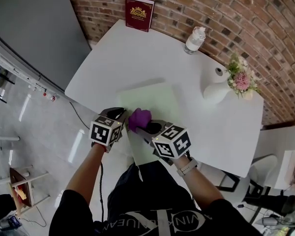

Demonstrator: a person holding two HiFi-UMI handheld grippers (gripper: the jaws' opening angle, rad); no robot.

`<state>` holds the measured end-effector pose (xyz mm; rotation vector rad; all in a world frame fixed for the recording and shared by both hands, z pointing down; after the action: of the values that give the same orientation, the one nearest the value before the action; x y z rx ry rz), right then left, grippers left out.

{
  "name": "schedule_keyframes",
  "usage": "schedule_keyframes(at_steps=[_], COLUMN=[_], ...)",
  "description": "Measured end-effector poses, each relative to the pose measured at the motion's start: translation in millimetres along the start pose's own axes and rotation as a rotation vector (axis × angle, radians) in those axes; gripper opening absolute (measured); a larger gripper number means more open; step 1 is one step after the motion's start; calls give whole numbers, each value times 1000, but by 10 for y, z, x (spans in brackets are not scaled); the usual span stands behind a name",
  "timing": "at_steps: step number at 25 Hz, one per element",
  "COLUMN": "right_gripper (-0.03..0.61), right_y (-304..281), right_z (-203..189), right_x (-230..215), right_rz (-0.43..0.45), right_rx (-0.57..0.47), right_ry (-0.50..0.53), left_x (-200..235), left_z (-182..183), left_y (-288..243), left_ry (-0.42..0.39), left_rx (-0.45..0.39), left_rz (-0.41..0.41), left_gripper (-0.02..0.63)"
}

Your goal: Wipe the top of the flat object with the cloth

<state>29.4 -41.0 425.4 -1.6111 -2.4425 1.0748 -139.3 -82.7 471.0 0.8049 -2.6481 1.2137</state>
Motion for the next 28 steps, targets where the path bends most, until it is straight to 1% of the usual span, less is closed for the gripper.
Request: schedule_keyframes(at_steps=[2,4,7,10,16,22,28], right_gripper=[60,60,60,60,60,60,60], right_y=[-215,-350,-351,-217,213,722,1010], right_z=[-57,-147,-196,-195,-327,-528,-632], right_x=[84,103,71,-86,-482,-826,-1013], right_rz=[28,25,-17,-83,-217,-359,-437], right_rx=[49,90,102,98,77,40,18], right_ry=[1,6,31,21,-63,-155,-231], left_x=[18,14,-15,-34,-27,-28,2], left_z=[4,16,32,36,41,24,40], left_y=[-44,-56,-65,-77,-86,-91,-85], left_ry=[-28,-64,-120,-170,-183,-175,-152], left_rx=[14,25,46,46,57,48,49], left_rz=[-9,-9,19,28,9,8,-8], left_gripper=[43,43,41,41,41,41,41])
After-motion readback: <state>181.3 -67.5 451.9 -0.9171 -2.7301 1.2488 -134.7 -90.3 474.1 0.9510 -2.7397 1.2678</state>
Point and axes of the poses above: the fingertips, and each gripper's own axes: y backward along the fingers, x to its left, z out of its top, the point moved 9 cm from there along y, backward along the fingers, and after that the axes turned 8 degrees about y, right-handed, at the moved point
